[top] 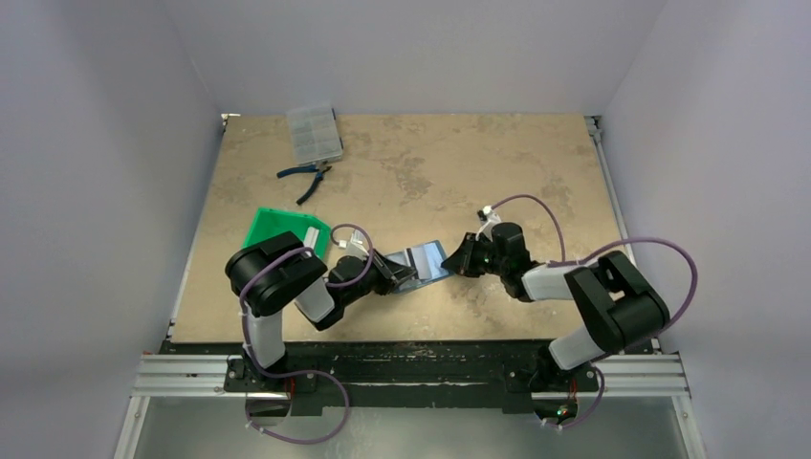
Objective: Put the credit cards into the card holder
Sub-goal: Insert the credit card into the card holder.
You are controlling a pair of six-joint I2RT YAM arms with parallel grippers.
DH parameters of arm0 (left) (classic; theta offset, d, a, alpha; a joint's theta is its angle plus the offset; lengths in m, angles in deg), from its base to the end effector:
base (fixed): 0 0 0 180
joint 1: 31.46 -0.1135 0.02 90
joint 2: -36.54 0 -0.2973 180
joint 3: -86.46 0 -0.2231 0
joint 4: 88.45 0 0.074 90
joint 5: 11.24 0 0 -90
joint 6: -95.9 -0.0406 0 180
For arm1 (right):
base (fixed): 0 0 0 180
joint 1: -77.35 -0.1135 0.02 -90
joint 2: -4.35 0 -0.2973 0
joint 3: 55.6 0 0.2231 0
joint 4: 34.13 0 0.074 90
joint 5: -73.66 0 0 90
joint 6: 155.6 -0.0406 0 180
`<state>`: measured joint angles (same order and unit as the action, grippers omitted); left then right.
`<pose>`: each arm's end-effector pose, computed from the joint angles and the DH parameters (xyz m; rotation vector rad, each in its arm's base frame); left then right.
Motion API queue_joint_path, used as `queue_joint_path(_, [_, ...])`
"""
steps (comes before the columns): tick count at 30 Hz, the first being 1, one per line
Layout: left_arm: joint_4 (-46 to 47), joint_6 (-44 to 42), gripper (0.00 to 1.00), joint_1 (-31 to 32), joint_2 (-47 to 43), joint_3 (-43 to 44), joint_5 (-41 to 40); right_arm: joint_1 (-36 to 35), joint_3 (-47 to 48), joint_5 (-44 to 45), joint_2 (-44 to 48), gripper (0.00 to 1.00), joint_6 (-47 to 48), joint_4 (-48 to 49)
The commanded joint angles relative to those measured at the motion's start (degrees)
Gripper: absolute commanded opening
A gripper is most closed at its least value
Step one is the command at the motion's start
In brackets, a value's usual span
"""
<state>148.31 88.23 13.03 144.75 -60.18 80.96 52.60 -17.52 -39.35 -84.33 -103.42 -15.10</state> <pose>0.1987 -0.1974 0.1450 -0.6859 2.0957 -1.4491 0.2201 0.1189 0.1800 0.0016 2.2643 1.0447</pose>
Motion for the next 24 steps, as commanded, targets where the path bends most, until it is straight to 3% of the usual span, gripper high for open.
queue_joint_path(1, [-0.4, -1.1, 0.00, 0.4, -2.9, 0.0, 0.5, -0.5, 2.3, 5.0, 7.6, 0.17, 5.6, -8.5])
queue_joint_path(6, [1.6, 0.7, 0.00, 0.3, -1.6, -0.4, 2.4, -1.0, 3.9, -1.2, 4.7, 0.26, 6.0, -5.6])
queue_joint_path(11, [3.2, 1.8, 0.00, 0.2, -0.3, -0.6, 3.0, -1.5, 6.9, -6.6, -2.7, 0.16, 4.2, -1.6])
queue_joint_path(17, [8.8, 2.2, 0.00, 0.2, 2.5, -1.6, 0.4, -1.5, 4.7, -1.0, -2.8, 0.03, 3.1, -2.3])
queue_joint_path(24, [13.9, 2.5, 0.00, 0.0, 6.7, -0.5, -0.2, -1.5, 3.1, -0.1, -2.5, 0.02, 2.3, -1.3])
